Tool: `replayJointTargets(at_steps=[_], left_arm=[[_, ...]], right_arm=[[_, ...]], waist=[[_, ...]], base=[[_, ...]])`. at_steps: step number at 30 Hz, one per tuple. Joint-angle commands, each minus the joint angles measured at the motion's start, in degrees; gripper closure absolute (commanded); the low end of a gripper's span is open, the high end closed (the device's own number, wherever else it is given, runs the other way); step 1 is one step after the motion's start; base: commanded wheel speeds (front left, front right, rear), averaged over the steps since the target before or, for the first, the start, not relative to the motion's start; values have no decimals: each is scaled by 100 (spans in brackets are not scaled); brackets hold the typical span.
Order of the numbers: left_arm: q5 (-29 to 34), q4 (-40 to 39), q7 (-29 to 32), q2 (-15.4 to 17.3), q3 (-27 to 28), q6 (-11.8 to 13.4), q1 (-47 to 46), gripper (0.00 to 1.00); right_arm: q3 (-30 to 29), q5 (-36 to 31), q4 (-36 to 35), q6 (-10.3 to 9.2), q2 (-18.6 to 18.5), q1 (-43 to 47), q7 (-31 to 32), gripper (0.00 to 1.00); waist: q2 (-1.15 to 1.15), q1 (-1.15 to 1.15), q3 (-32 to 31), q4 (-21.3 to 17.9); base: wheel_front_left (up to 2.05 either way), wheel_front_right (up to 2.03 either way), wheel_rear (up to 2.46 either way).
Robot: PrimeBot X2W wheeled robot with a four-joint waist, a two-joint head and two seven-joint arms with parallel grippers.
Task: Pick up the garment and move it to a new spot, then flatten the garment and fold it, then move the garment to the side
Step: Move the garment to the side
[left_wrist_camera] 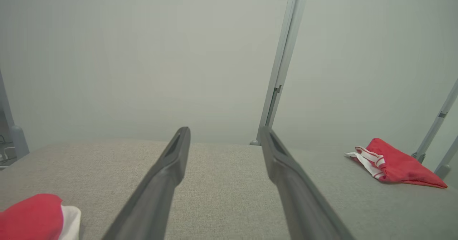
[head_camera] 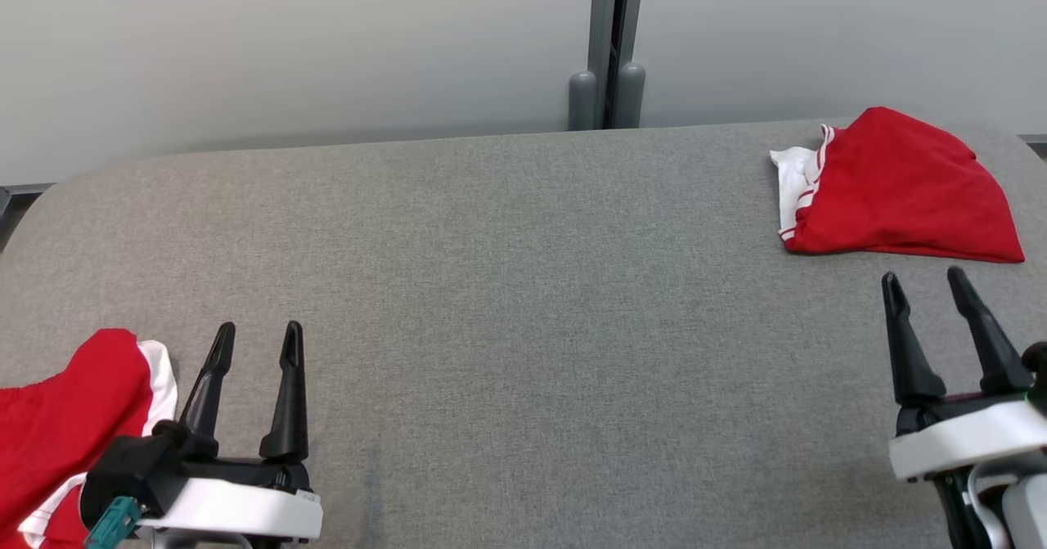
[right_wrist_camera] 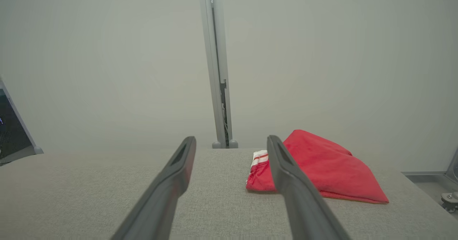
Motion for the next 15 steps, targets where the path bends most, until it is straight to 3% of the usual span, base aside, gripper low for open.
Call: replayJointTargets(at_steps=[1,15], left_arm=[[11,-48,-5,-9,48,-29,45,0],[222,56,-5,-50,-58,-79,142,0]], right_arm=[[-59,-76,-69,2,63,147,-32,0],[112,-179,-62,2,298,356,-33,0]], waist=[[0,0,-15,20],[0,0,-87,21]], base=[[0,0,0],[0,0,0]])
